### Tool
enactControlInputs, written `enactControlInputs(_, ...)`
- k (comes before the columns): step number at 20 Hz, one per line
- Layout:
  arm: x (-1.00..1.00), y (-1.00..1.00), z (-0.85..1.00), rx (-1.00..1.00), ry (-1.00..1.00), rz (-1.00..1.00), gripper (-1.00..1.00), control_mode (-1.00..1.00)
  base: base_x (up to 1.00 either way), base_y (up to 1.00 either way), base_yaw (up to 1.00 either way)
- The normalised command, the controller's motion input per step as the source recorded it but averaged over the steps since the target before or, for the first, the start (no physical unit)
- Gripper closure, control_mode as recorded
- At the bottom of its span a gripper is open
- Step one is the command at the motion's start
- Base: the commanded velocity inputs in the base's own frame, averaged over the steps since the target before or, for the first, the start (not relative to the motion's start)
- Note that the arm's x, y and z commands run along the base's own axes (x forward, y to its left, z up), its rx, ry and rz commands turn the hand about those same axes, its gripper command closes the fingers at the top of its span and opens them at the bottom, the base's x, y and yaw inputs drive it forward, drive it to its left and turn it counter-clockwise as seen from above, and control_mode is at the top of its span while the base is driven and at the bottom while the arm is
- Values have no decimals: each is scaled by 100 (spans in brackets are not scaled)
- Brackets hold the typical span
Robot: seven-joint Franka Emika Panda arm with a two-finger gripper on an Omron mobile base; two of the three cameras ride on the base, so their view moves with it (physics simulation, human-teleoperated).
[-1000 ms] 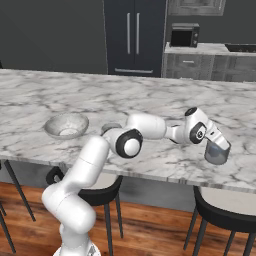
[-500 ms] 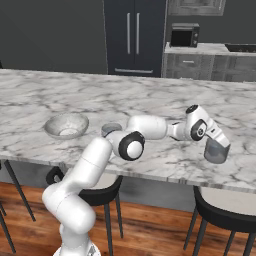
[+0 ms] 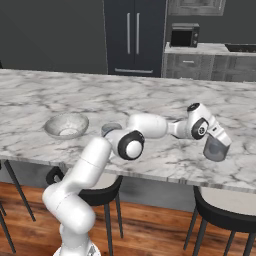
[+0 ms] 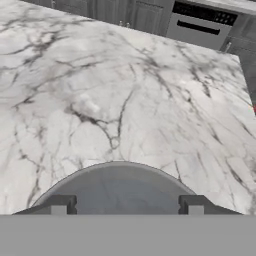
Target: There are four ice cubes in the ice bowl. Place two ice cubes in each glass of water.
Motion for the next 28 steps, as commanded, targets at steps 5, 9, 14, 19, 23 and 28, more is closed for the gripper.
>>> enactControlInputs(5, -39, 6, 59, -1, -8, 0, -100, -100, 0, 0, 0)
enactControlInputs(9, 42, 73, -58, -9, 12, 0, -100, -100, 0, 0, 0)
enactControlInputs(14, 73, 89, -99, -5, 18, 0, -100, -100, 0, 0, 0)
enactControlInputs(19, 5, 8, -55, 0, 1, -1, -100, -100, 0, 0, 0)
enactControlInputs(23, -17, 0, -3, 0, -12, 0, 100, -100, 0, 0, 0)
enactControlInputs(28, 0, 1, 0, 0, -14, 0, 100, -100, 0, 0, 0)
